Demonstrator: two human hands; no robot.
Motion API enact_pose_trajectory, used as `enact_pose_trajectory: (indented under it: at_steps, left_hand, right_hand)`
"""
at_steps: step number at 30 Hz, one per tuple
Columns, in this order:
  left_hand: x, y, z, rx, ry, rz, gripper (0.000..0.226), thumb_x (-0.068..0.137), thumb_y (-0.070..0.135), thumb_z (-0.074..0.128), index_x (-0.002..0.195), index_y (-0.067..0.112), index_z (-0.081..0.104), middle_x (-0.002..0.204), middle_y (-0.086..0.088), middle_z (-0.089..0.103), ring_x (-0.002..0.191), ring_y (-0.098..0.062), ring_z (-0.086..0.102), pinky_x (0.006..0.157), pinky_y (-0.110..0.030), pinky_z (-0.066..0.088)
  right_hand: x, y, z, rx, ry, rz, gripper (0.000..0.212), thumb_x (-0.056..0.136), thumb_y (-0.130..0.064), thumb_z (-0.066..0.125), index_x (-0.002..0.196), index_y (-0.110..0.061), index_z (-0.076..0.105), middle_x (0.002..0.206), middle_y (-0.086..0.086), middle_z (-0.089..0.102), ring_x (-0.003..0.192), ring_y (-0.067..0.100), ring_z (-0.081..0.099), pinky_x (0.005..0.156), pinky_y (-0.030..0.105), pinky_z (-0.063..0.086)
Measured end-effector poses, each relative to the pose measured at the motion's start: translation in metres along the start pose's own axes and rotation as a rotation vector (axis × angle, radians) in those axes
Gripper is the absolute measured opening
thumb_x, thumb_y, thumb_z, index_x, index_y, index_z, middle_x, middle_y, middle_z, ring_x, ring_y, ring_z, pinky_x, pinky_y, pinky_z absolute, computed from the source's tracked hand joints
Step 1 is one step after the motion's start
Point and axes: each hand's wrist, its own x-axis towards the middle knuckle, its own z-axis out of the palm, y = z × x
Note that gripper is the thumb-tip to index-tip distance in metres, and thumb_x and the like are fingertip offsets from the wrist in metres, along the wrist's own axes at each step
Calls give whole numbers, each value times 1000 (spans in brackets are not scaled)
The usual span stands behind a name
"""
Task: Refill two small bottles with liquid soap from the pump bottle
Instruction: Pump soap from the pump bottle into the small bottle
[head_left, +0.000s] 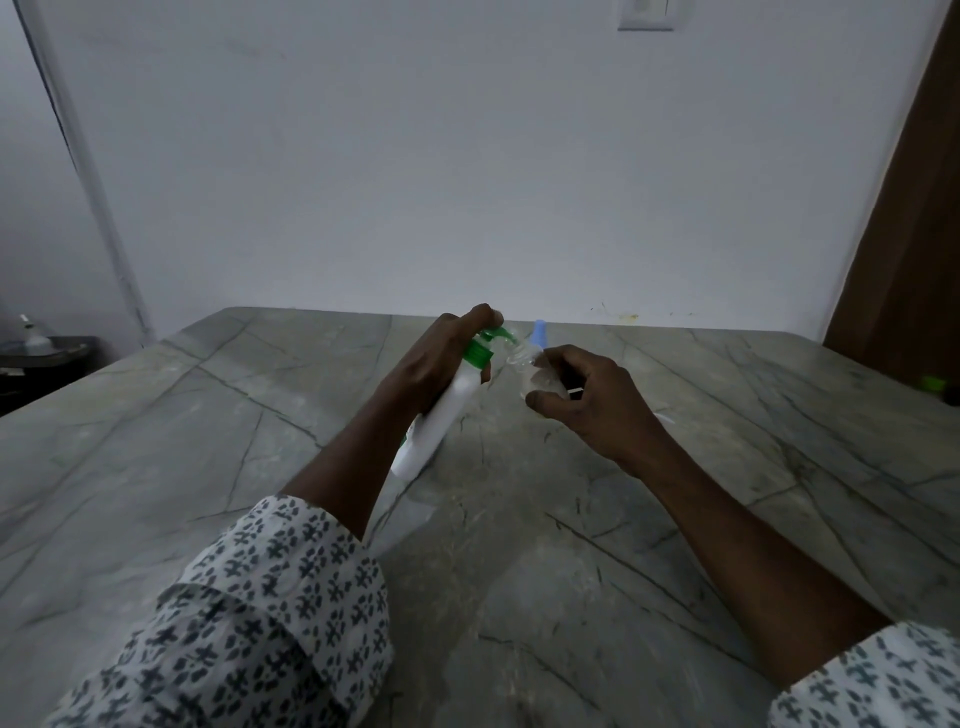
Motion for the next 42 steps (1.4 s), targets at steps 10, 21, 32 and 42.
enact_pose_trajectory:
  at_steps: [10,21,32,42]
  left_hand:
    - [-1,1,3,-19,22,20,44,98,44,48,73,12,65,60,-12,62,50,-20,54,57,-28,44]
    - [-4,1,2,-36,52,10,38,98,34,47,69,13,59,55,-7,57,46,-19,51,52,-27,40]
    - [-3,0,3,-49,65,28,39,97,41,50,73,15,66,58,-10,60,51,-22,54,57,-29,43]
    - [-2,0,3,-34,56,23,40,97,40,51,74,10,65,60,-12,60,47,-19,53,50,-24,44]
  right_hand:
    - [1,-2,-3,-10,22,-10,43,78,-24,79,118,-21,65,102,-9,66,86,-10,60,71,3,47]
    - [-2,-6,0,-19,15,-9,43,77,-23,78,119,-21,65,102,-5,67,89,7,63,75,11,49]
    - [-2,-6,-1,-7,46,-7,48,78,-25,78,123,-17,63,108,-1,69,94,12,65,81,23,54]
    - [-2,-3,1,-2,40,9,47,77,-25,79,121,-20,64,106,-3,70,92,9,66,79,19,54]
